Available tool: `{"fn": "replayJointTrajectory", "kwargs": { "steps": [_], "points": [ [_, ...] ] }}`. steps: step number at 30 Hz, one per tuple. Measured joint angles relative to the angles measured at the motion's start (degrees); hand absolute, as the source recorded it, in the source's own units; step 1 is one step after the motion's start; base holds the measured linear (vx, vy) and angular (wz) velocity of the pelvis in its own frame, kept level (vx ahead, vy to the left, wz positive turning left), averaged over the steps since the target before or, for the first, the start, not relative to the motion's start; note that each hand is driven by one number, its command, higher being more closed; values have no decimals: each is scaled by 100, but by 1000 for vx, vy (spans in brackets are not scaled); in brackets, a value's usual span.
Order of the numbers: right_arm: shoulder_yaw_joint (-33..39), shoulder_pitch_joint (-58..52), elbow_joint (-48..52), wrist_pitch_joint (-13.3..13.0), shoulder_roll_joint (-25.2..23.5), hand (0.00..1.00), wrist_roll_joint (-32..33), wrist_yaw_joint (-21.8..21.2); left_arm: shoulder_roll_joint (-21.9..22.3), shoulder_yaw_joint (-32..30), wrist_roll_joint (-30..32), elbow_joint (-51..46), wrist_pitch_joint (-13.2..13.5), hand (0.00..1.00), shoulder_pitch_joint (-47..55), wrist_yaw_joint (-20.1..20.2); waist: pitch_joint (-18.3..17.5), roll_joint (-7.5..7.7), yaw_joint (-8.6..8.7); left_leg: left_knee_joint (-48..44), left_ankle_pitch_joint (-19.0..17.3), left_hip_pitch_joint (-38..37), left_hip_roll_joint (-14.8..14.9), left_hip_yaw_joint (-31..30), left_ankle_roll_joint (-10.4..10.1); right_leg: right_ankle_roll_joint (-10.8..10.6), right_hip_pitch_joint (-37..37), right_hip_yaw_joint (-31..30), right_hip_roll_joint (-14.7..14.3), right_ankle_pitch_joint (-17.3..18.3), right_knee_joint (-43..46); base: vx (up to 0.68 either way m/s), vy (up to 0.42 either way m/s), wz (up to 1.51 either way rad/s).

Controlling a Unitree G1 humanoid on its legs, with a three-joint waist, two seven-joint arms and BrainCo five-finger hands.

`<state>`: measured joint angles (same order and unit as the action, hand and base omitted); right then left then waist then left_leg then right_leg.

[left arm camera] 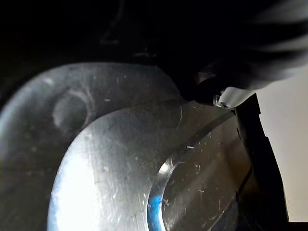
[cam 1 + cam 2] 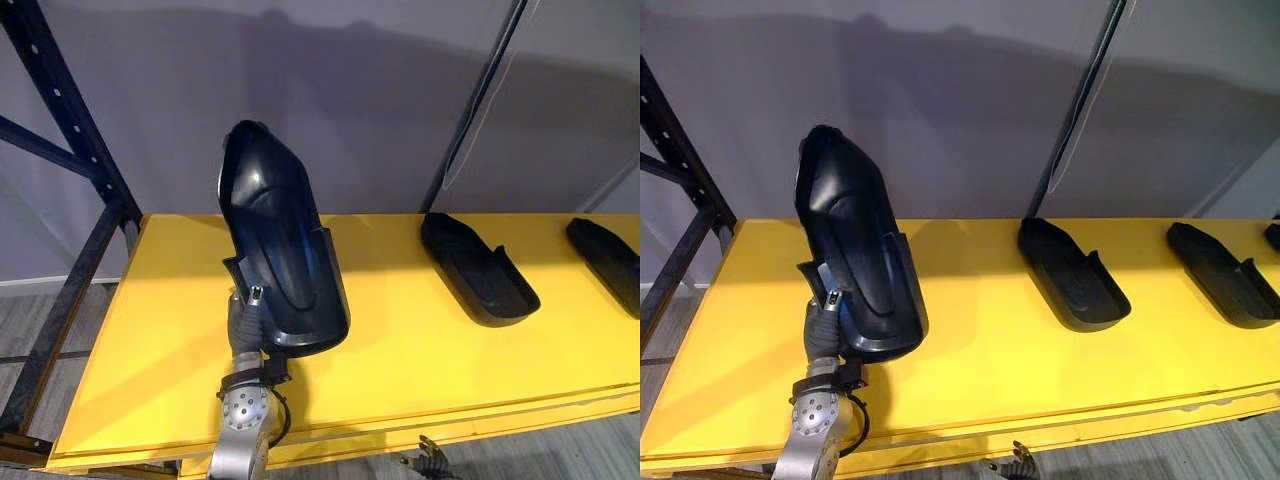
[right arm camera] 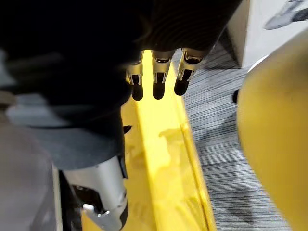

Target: Walk over and take plastic housings, then place them on the shelf

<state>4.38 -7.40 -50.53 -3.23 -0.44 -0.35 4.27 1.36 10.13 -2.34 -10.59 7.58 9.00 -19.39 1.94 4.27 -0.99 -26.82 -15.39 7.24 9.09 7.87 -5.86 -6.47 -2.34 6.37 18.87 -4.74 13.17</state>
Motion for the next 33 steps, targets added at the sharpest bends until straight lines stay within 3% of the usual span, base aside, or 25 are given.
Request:
{"fn": "replayJointTrajectory", "kwargs": {
  "steps": [1, 2, 3, 4, 5, 7, 13, 22, 28, 33],
  "points": [
    [7, -5, 105, -1, -30, 0, -9, -4, 42, 26, 39, -39, -5, 100, 7, 30, 19, 32, -4, 202, 76, -110, -93, 123, 146, 23, -24, -28, 48, 27, 19, -38, 87, -22],
    [11, 14, 176, 0, -62, 0, -17, -7, 111, 21, 43, -105, -4, 100, -1, 80, 85, -62, -15, 413, 48, -223, -92, 188, 211, -248, -221, -155, -57, 431, 480, -53, 56, -5],
    [4, 5, 284, -4, -169, 0, -16, -14, 135, 25, 45, -113, -23, 100, -44, 120, 163, -6, 31, 492, 122, -307, -110, 147, 262, -350, -402, -579, -505, 1267, 1358, -80, -72, -4],
    [-10, -97, 303, -6, -169, 0, 0, -19, 150, 43, 58, -122, -45, 100, 4, 139, 155, 14, -18, 572, 139, -401, -220, 193, 261, -119, -394, -548, -821, 1916, 1703, -87, -102, 7],
    [-11, -109, 303, -7, -157, 0, 2, -19, 152, 40, 64, -124, -46, 100, 15, 141, 148, 16, -23, 573, 133, -398, -247, 208, 257, -26, -373, -504, -809, 1982, 1695, -97, -131, 0],
    [-19, -132, 333, -8, -107, 0, 36, -24, 154, 10, 209, -150, -61, 100, 38, 153, 129, -27, -6, 520, 134, -244, -344, 101, 199, -88, -158, -453, -771, 2309, 1142, -80, -97, 18],
    [3, -255, 343, -13, -43, 0, 57, -13, 172, -233, 372, -159, -218, 100, 183, 355, 71, -69, 3, 763, 317, -361, -90, -23, 16, 84, 130, -233, -1041, 2137, 759, 2, -85, 12],
    [8, -377, 299, -11, -54, 0, 52, -68, 176, -649, 413, 231, -445, 100, 152, 391, -59, -62, -10, 1359, 624, -692, -121, 74, 112, 90, 620, -232, -1070, 1394, -229, 56, 66, 0],
    [8, -339, 19, -4, 31, 0, 49, -214, -318, -1258, 390, 1657, -759, 100, -781, 392, -116, -71, 21, 2266, 1279, -954, -143, 194, 81, 150, 624, -238, -1136, 945, -726, -94, 23, -8],
    [10, -210, -162, 30, 108, 0, 35, -311, -513, -1577, 366, 2331, -934, 100, -1333, 491, -104, -127, 118, 2861, 1684, -1155, -203, 208, 71, 144, 581, -221, -1160, 915, -886, -219, -28, -5]
  ]
}}
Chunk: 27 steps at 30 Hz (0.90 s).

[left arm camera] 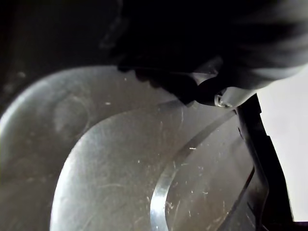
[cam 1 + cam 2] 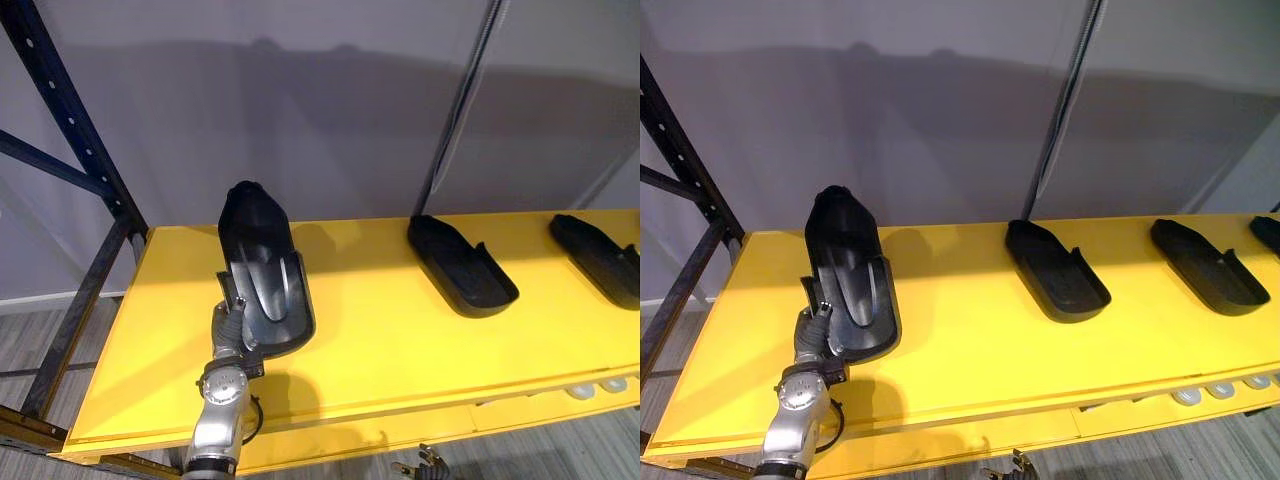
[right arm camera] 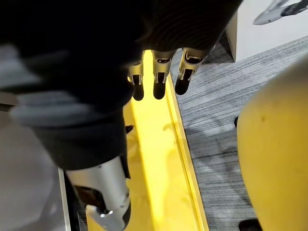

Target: Walk over and take plastic housings, then place them on the shelf

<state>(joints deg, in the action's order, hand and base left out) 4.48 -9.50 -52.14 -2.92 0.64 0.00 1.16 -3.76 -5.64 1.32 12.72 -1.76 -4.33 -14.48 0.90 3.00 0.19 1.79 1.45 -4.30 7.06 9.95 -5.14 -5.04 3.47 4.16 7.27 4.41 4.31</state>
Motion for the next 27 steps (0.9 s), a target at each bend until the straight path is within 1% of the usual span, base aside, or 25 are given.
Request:
{"fn": "replayJointTrajectory", "kwargs": {
  "steps": [1, 2, 3, 7, 11, 13, 15, 18, 22, 27],
  "points": [
    [-2, 60, -26, 6, 39, 0, -5, -37, -44, -63, 4, 160, -93, 100, -115, 48, -2, -39, 106, 259, 155, -76, -17, -62, 24, 25, -53, 55, -19, 0, -5, -282, -25, 13],
    [-3, 64, -26, 6, 44, 0, -6, -40, -46, -77, 9, 202, -108, 100, -141, 64, 1, -43, 116, 313, 181, -96, -21, -63, 27, 28, -52, 62, -23, 5, -6, -311, -4, 16],
    [-7, 68, -26, 11, 52, 0, -7, -68, -50, -132, 37, 268, -210, 0, -214, 108, 7, -43, 159, 341, 199, -90, -34, -78, 24, 15, -49, 74, -23, 11, -12, -194, 21, 4],
    [-4, 63, -27, 43, 67, 0, -8, -122, -104, -375, 249, 583, -334, 0, -490, 115, 4, -61, 179, 345, 191, 15, -100, -156, 17, -2, -44, -48, -27, 20, -234, -121, 36, -1],
    [1, 78, -62, 45, 70, 0, -8, -172, -145, -486, 342, 735, -455, 0, -725, 98, -19, -35, 195, 345, 191, 92, -191, -248, 19, 11, -24, -214, -23, 12, -380, -9, 41, 8],
    [0, 98, -104, 45, 66, 0, -8, -181, -148, -531, 352, 754, -457, 0, -745, 90, -35, -20, 210, 344, 189, 77, -220, -273, 24, 27, 5, -234, -10, 0, -381, 51, 16, 10],
    [2, 123, -174, 45, 61, 0, -9, -197, -160, -534, 460, 760, -456, 0, -795, 82, -60, 24, 233, 339, 196, 80, -253, -385, 17, 107, 52, -244, -11, -128, -370, 87, -14, 26],
    [7, 231, -359, 45, 65, 0, -12, -218, -237, -612, 462, 759, -444, 0, -835, 49, -82, 22, 215, 318, 214, 74, -233, -373, 45, 43, 78, -264, -40, -171, -409, 129, -35, 1],
    [8, 295, -429, 49, 67, 0, -45, -239, -315, -638, 461, 765, -456, 0, -919, 61, -44, 61, 237, 316, 204, -32, -217, -333, 35, 76, 245, -306, -62, -194, -512, 96, -17, -6],
    [7, 318, -458, 49, 75, 0, -49, -246, -316, -626, 460, 764, -442, 0, -939, 90, -5, 75, 234, 318, 146, -92, -218, -279, 60, 84, 261, -328, -59, -199, -550, -24, 10, -5]
  ]
}}
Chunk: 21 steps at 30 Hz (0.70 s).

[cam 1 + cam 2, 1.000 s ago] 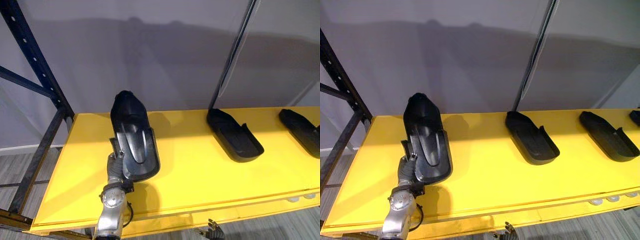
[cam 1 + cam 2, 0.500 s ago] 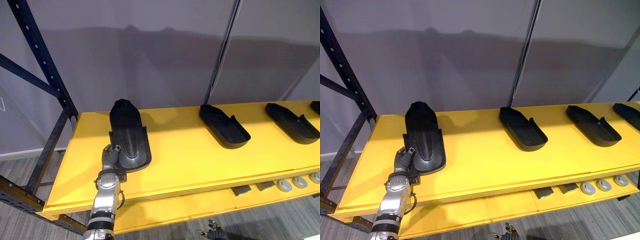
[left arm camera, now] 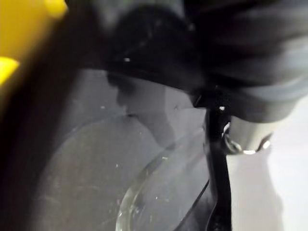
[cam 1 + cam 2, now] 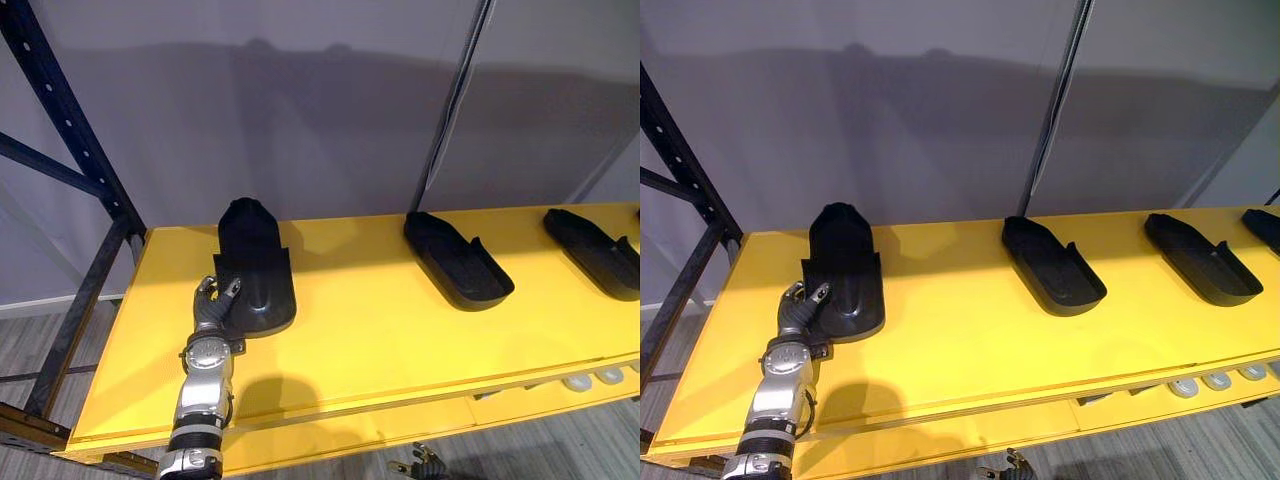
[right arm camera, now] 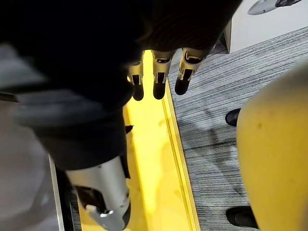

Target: Walk over and take plastic housings, then place them on the shelf

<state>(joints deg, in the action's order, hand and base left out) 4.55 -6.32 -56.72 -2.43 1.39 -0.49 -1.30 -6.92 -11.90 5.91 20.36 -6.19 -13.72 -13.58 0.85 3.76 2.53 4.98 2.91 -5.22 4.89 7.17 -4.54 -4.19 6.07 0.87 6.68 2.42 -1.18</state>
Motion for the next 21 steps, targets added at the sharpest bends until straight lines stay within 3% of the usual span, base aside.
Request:
{"fn": "replayJointTrajectory", "kwargs": {
  "steps": [7, 13, 15, 21],
  "points": [
    [-2, -6, 7, 0, -2, 0, 1, -1, -2, 20, -4, -310, 39, 0, 18, -3, 49, 67, -24, 3, -15, -11, -3, 43, 14, 17, -13, -23, 8, -14, 8, -66, 13, -2],
    [2, -13, 8, 0, -4, 0, 2, -1, 6, 115, -20, -1248, 302, 0, 241, -103, 52, 65, -60, 13, -15, -14, -3, 49, 14, 16, -10, -28, 8, -13, 10, -5, 1, 0],
    [24, -18, 5, -1, -5, 0, 5, -1, 98, 169, -21, -1808, 341, 0, 395, -172, 52, 65, -81, -2, -15, -8, 5, 63, 13, 13, -12, -75, 2, -14, 62, 44, 0, -3],
    [209, -80, 29, -13, -35, 0, 11, 6, 453, 694, -5, -3701, 833, 0, 998, -238, 62, 42, -199, -22, -67, -22, 39, 75, 6, 9, -48, -187, -22, -8, 207, -8, 1, -2]
  ]
}}
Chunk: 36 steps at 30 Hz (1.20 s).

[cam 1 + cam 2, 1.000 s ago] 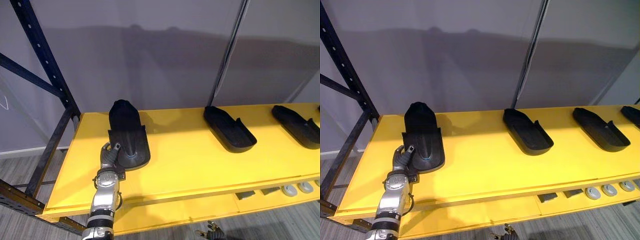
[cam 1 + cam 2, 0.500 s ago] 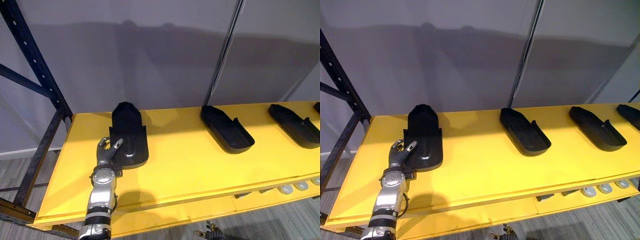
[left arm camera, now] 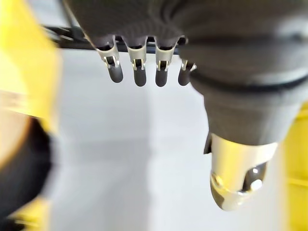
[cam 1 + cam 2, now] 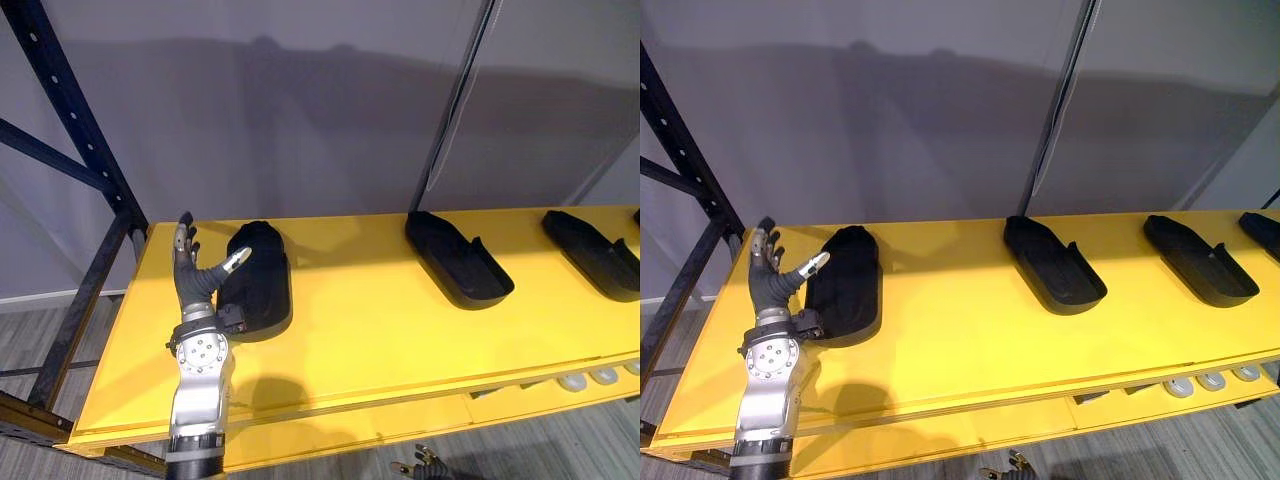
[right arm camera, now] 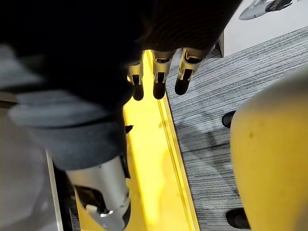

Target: Walk over and take plastic housings, then place them on the shelf

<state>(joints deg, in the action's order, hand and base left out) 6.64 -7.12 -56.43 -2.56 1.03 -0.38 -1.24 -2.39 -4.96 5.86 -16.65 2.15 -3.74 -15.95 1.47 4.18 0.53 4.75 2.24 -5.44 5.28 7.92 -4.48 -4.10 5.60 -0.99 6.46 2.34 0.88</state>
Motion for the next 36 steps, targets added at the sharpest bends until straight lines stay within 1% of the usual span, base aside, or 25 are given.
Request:
{"fn": "replayJointTrajectory", "kwargs": {
  "steps": [1, 2, 4, 5, 6, 7, 9, 10, 13, 15, 16, 18, 24, 25, 29, 32, 35, 36],
  "points": [
    [-5, -57, 67, -2, -5, 0, 4, 4, 51, 190, 3, -334, 100, 100, 216, 9, 10, -17, -22, -51, -72, 7, -1, 7, 13, -29, -4, -11, 6, 28, 36, -51, 3, -6],
    [-5, -81, 108, -4, -10, 0, 4, 6, 78, 268, 5, -514, 152, 100, 355, 13, 13, -27, -23, -78, -104, 8, 1, 7, -15, -29, -4, -12, 8, 36, 59, -45, 1, -4],
    [-4, -168, 232, -26, -42, 0, 7, 19, 199, 587, 9, -1000, 396, 100, 884, 8, 8, -27, -60, -85, -120, 5, -8, 15, -10, -77, -27, 8, 19, 136, 147, -42, -8, 1],
    [-4, -184, 253, -42, -51, 0, 7, 26, 221, 669, 10, -1098, 443, 100, 1022, 0, 4, -29, -74, -75, -113, 4, -6, 15, -2, -82, -60, 14, 17, 170, 213, -51, -28, 4],
    [-6, -211, 278, -61, -85, 0, 5, 57, 264, 827, 11, -1239, 573, 100, 1273, -4, 3, -29, -108, -73, -105, 3, 0, 12, 4, -103, -90, 22, 13, 209, 285, -38, -26, 4],
    [-7, -219, 279, -72, -87, 0, 5, 69, 279, 901, 11, -1292, 625, 100, 1389, -4, 1, -30, -139, -74, -104, 3, 2, 12, 5, -106, -94, 24, 11, 213, 299, -28, -24, 4],
    [-11, -224, 283, -89, -146, 0, 4, 150, 343, 1107, 6, -1429, 837, 100, 1880, 14, -7, -21, -168, -82, -77, 10, 0, 4, 27, -112, -97, 40, 16, 217, 304, 0, 0, 0],
    [-17, -224, 292, -94, -151, 0, -5, 171, 354, 1113, 4, -1428, 853, 100, 1995, 25, -11, -15, -168, -84, -67, 12, -4, 4, 40, -112, -96, 41, 19, 217, 304, 0, 0, 0],
    [-61, -268, 301, -112, -146, 0, -5, 248, 362, 1209, -12, -1284, 855, 100, 2374, 116, -19, 4, -231, -142, -95, 26, -16, 10, 29, -120, -81, 44, 47, 221, 303, 0, 0, 0],
    [-62, -318, 320, -112, -143, 0, -8, 290, 361, 1288, -14, -934, 853, 100, 2457, 300, -21, 5, -326, -254, -181, 54, -21, -5, 39, -140, -41, 74, 72, 234, 304, 13, 11, 6],
    [-72, -350, 364, -112, -147, 0, -8, 295, 364, 1321, -14, -713, 840, 100, 2474, 382, -27, 7, -337, -355, -253, 134, -19, -33, 7, -150, -41, 133, 92, 241, 305, 1, 4, 11],
    [-117, -381, 425, -113, -145, 0, -9, 300, 370, 1322, -12, -460, 821, 100, 2475, 489, -25, 10, -342, -465, -301, 221, -13, -50, 12, -157, -53, 178, 103, 245, 305, -4, -2, 10],
    [-118, -406, 443, -112, -150, 0, -8, 341, 398, 1293, 133, 339, 615, 100, 2454, 617, -24, 10, -398, -710, -472, 291, -10, -44, 37, -170, -11, 190, 137, 255, 305, 0, 0, 0],
    [-119, -473, 534, -110, -161, 0, -9, 343, 388, 1291, 247, 646, 572, 100, 2417, 633, -28, 7, -428, -728, -435, 295, -24, -42, 43, -177, -9, 195, 162, 260, 306, 0, 0, 0],
    [-125, -522, 619, -109, -182, 0, -25, 344, 385, 1285, 464, 1171, 417, 100, 2393, 630, -41, 5, -423, -701, -423, 282, -59, -32, 57, -199, -13, 199, 184, 274, 305, 0, 0, 0],
    [-126, -562, 633, -109, -185, 0, -82, 347, 380, 1286, 577, 1470, 408, 100, 2203, 624, -125, -7, -428, -635, -370, 274, -78, -20, 61, -204, -48, 193, 195, 278, 301, 0, 0, 0],
    [-127, -573, 627, -107, -187, 0, -95, 356, 357, 1267, 684, 1786, 416, 100, 1890, 609, -167, -31, -416, -366, -218, 176, -103, 10, 60, -204, -91, 176, 183, 277, 288, -11, 4, -3],
    [-130, -573, 623, -105, -184, 0, -98, 362, 349, 1256, 697, 1860, 412, 100, 1793, 592, -186, -16, -414, -251, -153, 108, -104, 26, 65, -203, -150, 161, 173, 276, 285, -31, 4, -6]
  ]
}}
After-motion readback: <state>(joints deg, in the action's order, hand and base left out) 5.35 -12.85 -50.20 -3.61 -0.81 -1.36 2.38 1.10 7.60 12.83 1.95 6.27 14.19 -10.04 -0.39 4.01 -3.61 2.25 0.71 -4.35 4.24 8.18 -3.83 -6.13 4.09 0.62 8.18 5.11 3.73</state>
